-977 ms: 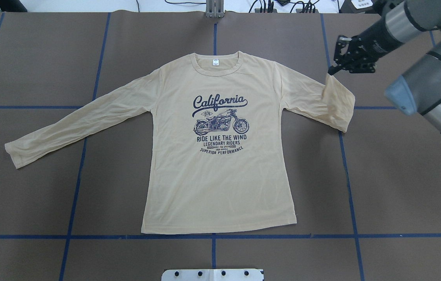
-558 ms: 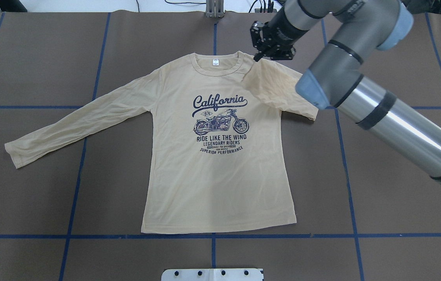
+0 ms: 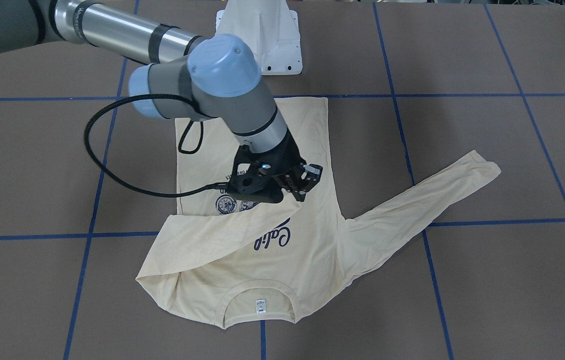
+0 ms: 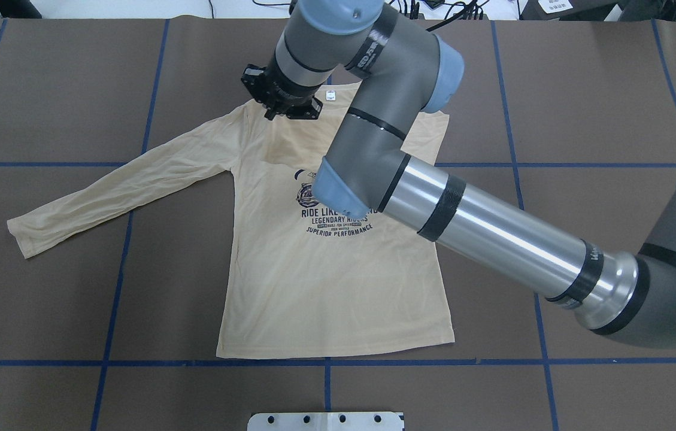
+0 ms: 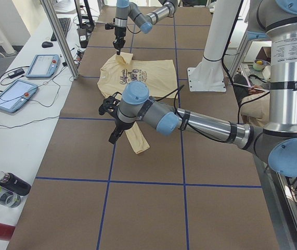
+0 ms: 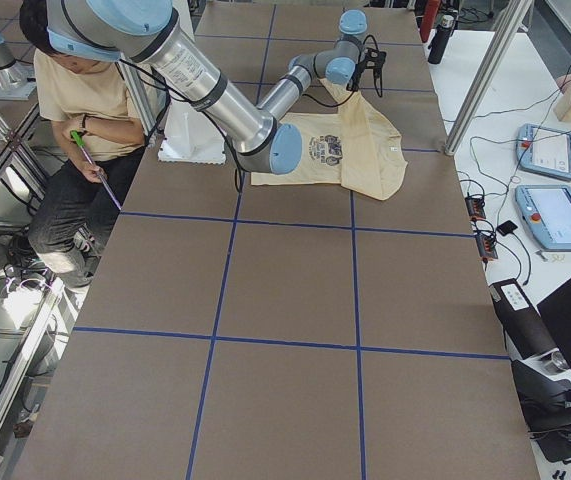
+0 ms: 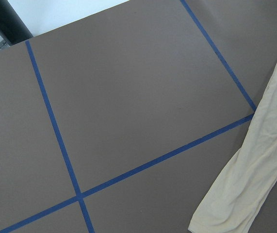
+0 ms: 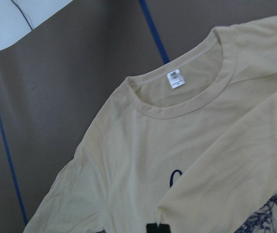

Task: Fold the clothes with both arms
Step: 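Carry the sleeve with the right gripper across the shirt toward the other sleeve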

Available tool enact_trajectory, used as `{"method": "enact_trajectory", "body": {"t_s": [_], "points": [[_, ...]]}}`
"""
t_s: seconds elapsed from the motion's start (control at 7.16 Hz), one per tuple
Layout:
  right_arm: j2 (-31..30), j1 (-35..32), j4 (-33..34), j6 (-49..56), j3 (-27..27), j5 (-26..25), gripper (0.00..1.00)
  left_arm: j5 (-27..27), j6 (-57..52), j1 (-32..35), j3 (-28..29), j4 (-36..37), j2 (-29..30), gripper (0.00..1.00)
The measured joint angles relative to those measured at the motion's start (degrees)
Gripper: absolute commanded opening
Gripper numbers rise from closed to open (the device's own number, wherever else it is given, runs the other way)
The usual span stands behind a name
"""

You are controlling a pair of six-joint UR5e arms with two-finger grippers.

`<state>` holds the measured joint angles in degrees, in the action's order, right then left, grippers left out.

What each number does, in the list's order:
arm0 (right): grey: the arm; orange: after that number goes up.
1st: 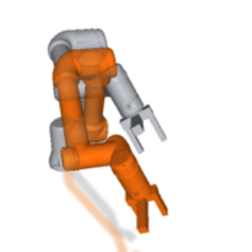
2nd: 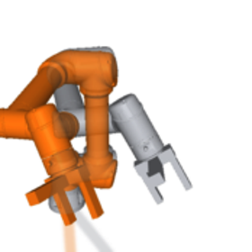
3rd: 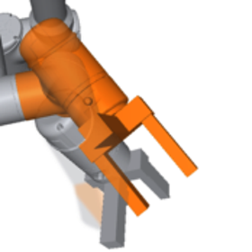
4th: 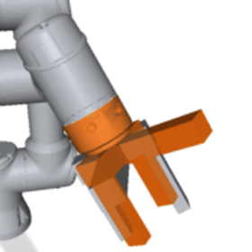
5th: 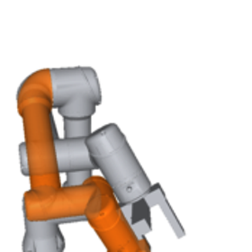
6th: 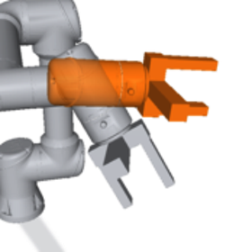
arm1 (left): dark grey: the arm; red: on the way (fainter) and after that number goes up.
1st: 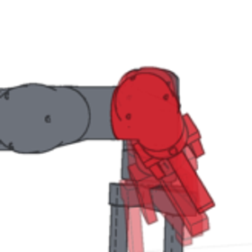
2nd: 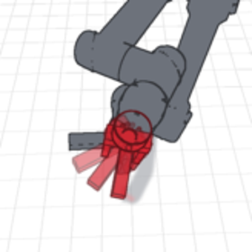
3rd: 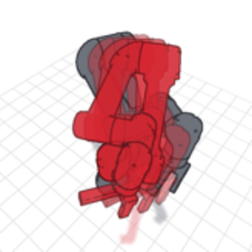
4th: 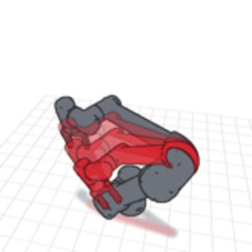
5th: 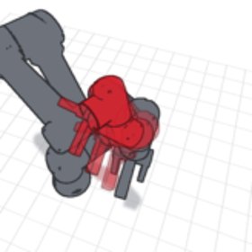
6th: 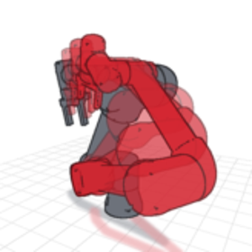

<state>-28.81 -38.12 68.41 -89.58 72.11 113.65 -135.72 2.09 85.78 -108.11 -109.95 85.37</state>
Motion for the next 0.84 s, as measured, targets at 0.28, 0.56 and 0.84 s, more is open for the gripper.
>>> {"method": "enact_trajectory", "body": {"t_s": [0.28, 0.56, 0.84], "points": [[2.50, 4.44, -0.17, 0.13, -2.08, -4.38, 0.00, 0.00, 0.00, 0.00, -0.05, 0.00, -0.45, 1.00], [3.88, 5.86, -2.45, 0.19, -5.34, -7.22, 0.00, 0.08, 0.08, 0.00, -0.01, 0.00, -0.53, 1.00], [5.64, 6.00, -6.00, 0.14, -9.39, -9.62, 0.00, 0.10, 0.11, 0.00, 0.00, 0.00, -0.56, 1.00]]}}
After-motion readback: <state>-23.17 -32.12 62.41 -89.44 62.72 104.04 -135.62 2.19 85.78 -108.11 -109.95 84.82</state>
